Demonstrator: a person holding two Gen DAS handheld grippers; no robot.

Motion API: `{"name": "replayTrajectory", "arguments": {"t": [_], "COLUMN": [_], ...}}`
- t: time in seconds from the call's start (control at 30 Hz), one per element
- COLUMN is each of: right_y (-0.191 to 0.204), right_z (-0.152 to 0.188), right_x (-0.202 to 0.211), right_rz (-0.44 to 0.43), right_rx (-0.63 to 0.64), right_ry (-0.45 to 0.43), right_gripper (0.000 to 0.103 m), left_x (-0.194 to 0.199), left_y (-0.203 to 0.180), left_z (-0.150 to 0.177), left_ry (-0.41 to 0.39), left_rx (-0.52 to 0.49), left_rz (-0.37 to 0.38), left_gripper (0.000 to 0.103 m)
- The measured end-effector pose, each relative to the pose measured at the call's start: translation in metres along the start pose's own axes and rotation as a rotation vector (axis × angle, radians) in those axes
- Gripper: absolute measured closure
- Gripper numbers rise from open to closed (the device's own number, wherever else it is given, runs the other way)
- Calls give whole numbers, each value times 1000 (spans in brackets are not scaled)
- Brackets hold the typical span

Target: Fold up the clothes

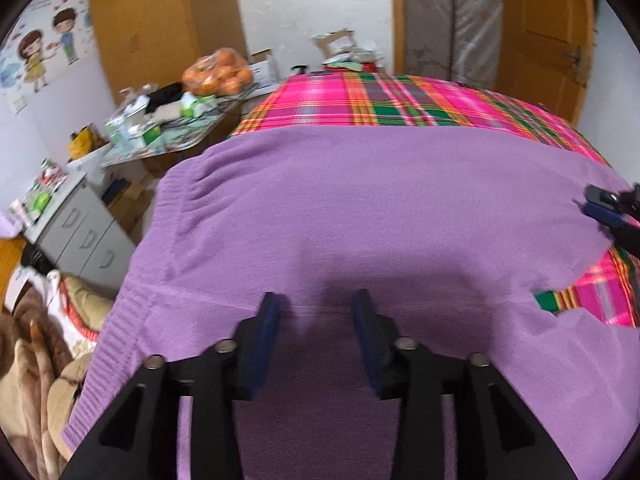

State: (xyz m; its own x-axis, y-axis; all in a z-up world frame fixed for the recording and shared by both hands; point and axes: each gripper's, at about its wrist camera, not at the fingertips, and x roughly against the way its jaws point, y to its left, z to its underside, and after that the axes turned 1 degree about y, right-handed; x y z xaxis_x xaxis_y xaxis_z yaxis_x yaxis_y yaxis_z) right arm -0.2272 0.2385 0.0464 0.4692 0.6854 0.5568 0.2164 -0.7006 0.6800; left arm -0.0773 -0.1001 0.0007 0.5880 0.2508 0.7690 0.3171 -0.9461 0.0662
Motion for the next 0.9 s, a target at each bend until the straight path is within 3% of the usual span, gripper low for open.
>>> {"name": "replayTrajectory", "arguments": {"t": [0.1,0.47,0.9], "right_y": [1,5,6], "right_z": [0,1,3], "right_x": [0,-3,-4], "right_rz": [1,17,17], "right_rx": [0,6,5], "right_ry": [-1,-9,-13], "right_gripper": [75,74,74], "left_x": [-2,-1,-2], "left_y": [9,1,6], "left_z": [0,0,0], "left_ry": [8,6,7], "left_rx": [56,45,61], "left_rz": [36,-18,5], "left_gripper": [58,57,57]}}
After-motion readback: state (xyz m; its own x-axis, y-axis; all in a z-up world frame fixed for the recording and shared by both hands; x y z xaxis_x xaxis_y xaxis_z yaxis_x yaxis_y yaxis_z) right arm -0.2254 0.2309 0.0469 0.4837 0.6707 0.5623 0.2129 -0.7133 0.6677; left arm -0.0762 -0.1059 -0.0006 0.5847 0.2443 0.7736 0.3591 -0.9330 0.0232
